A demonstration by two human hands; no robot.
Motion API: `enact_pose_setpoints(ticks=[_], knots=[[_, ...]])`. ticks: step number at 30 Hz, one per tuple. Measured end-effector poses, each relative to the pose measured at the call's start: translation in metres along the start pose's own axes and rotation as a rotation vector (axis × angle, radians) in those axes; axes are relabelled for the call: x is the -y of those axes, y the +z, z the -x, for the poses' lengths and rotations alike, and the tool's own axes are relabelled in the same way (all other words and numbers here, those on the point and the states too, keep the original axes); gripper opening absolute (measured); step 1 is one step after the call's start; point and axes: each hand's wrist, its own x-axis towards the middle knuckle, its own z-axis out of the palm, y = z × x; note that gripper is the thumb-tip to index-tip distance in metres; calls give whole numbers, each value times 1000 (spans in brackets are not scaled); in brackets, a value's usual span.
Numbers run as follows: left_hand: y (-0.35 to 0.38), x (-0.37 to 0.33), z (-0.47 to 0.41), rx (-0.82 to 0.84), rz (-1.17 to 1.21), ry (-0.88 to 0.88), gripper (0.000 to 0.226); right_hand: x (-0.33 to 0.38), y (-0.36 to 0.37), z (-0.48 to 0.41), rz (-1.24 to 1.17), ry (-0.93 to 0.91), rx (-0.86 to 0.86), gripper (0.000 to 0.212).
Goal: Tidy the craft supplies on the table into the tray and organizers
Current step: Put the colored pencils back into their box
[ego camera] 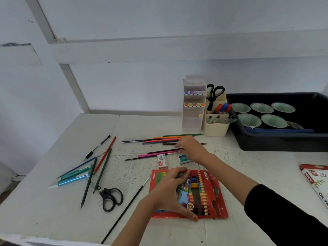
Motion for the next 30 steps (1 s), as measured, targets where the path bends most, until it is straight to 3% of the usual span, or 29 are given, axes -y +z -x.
enact_pose_setpoints(ticks=[4,11,24,30], knots=[[0,0,0,-4,5,-4,121,0,5,-5,69,-13,29,30],[1,2,1,8,11,-21,123,-12,-5,2,-133,134,92,28],[0,0,0,29,-40,-18,123,-53,-33,72,-229,361,-100,15],[-1,-1,0,40,-47,-21,125,-76,-39,131,-236,433,-89,16]])
